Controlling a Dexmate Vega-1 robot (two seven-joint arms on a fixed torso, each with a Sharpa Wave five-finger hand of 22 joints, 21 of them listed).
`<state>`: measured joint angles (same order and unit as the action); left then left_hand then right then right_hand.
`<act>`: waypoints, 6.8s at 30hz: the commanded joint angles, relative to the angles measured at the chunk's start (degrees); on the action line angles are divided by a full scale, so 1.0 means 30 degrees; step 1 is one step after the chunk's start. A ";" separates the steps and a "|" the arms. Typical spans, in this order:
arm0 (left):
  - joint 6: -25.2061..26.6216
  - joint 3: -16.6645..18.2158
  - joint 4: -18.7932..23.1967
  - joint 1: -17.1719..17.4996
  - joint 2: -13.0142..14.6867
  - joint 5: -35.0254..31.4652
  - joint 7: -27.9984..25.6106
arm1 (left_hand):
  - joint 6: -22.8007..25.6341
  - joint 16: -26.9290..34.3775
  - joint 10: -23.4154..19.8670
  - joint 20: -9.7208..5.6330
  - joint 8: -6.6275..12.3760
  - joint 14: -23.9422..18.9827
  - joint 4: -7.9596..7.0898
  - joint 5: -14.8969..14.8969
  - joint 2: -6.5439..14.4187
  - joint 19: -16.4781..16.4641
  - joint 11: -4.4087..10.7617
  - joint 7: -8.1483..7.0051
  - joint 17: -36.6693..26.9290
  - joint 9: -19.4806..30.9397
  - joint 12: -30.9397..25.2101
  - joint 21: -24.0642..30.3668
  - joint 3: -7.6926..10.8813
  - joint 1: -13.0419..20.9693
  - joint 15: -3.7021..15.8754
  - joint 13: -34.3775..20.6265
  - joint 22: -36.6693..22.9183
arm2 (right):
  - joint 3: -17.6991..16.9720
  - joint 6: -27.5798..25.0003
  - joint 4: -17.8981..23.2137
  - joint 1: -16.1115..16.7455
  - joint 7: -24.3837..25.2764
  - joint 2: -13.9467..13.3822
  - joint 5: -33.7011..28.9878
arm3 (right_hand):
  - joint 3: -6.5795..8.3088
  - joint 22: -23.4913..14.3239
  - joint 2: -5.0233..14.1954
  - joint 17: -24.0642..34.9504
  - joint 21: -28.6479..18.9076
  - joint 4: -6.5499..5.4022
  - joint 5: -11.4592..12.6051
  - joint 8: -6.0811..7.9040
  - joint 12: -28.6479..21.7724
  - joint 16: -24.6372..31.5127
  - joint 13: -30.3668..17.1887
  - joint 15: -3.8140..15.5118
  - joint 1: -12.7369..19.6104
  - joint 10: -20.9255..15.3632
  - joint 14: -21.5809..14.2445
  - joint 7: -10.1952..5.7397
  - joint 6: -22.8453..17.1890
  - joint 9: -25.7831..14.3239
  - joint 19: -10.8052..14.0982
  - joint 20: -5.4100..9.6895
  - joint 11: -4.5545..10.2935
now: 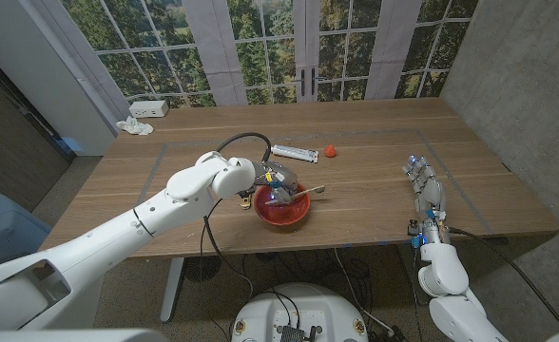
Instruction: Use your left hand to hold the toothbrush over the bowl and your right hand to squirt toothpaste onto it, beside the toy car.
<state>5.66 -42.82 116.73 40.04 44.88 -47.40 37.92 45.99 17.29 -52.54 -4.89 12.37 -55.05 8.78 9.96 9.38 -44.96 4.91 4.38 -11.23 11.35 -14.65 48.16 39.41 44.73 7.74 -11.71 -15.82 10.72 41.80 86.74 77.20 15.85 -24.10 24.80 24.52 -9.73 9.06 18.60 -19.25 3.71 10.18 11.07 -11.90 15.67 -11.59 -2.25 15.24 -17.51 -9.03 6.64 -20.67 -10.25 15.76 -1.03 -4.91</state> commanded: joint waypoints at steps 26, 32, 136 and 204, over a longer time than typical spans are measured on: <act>0.0808 0.2111 -0.0090 0.1421 0.0590 0.6165 -0.5512 | 0.0900 0.4603 -0.5034 -0.2248 0.1490 -0.5074 -0.0890 0.0403 0.0554 0.0350 0.2128 -0.0351 -0.5281 0.3555 -0.4412 0.6399 0.0506 0.1889 0.1771 -0.5796 -0.1641 | 0.0067 -0.1055 0.0637 -0.0214 0.0878 -0.0081 -0.0846 | 0.0046 -0.0058 0.0024 0.0022 0.0294 0.0191 -0.0006 0.0071 -0.0067 0.0000 -0.0055 0.0017 -0.0207 -0.0191 -0.0131 0.0008 -0.0183 -0.0118 0.0225 -0.0014 -0.0015; 0.1726 0.2716 0.0220 0.1907 0.0720 0.7324 -0.6581 | 0.1034 0.5482 -0.5060 -0.2270 0.1909 -0.5059 -0.1021 0.0567 0.0468 0.1017 0.2234 -0.0486 -0.7628 0.5303 -0.6577 0.8456 0.0695 0.1700 0.1745 -0.9710 -0.1531 | 0.0131 -0.1425 0.0895 -0.0371 0.1065 -0.0198 -0.1151 | 0.0062 -0.0061 0.0046 0.0011 0.0387 0.0217 0.0000 0.0069 -0.0058 -0.0034 -0.0057 0.0060 -0.0193 -0.0203 -0.0091 -0.0052 -0.0207 -0.0118 0.0227 0.0023 0.0018; -0.0062 0.7594 -0.2201 0.5875 0.2395 2.3497 -1.3258 | 0.2038 0.5093 -0.5632 -0.2367 0.1165 -0.5797 -0.0599 0.0324 0.0421 0.2246 0.2253 -0.0163 -0.9045 0.6632 -0.6269 1.2953 0.2001 0.0954 0.1718 -1.0649 0.0740 | 0.4508 -1.1365 0.5338 -0.6978 0.0295 -0.4064 -0.7264 | 0.1298 -0.0080 0.0226 -0.0382 0.1269 0.1624 0.0590 0.0050 -0.0012 -0.0218 -0.0030 0.0306 0.2086 -0.0592 -0.0394 -0.0290 -0.0512 -0.0115 0.0913 0.0043 0.0203; -0.2040 0.9564 -0.2354 0.8567 0.1541 2.7599 -1.3945 | 0.2313 0.4848 -0.5907 -0.2374 0.0659 -0.6040 -0.0403 0.0283 0.0416 0.2416 0.2270 -0.0164 -0.9182 0.6950 -0.6009 1.3595 0.2158 0.0800 0.1714 -1.0977 0.1344 | 0.8824 -1.5578 0.4083 -1.1997 -0.1593 -0.3533 -1.2189 | 0.1738 -0.0097 0.0257 -0.0644 0.1782 0.1904 0.0906 0.0030 0.0082 -0.0418 -0.0019 0.1035 0.3671 -0.0582 -0.0270 -0.1066 -0.0576 -0.0130 0.1303 0.0257 0.0958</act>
<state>0.25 -14.80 110.21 65.06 50.03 32.90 -4.76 49.99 31.87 -58.52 -3.38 14.34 -67.28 8.71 10.63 8.91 -37.89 0.49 4.94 -38.63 31.96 -32.53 88.62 43.11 45.72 7.07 -44.43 -11.71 34.98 -2.92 100.52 43.87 12.69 -35.46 -9.91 29.19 -9.73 9.60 16.48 -13.96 9.32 12.37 11.07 -11.91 14.60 -11.46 0.37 25.72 -19.33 -9.68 3.85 -22.40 -10.54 19.24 -0.40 -2.23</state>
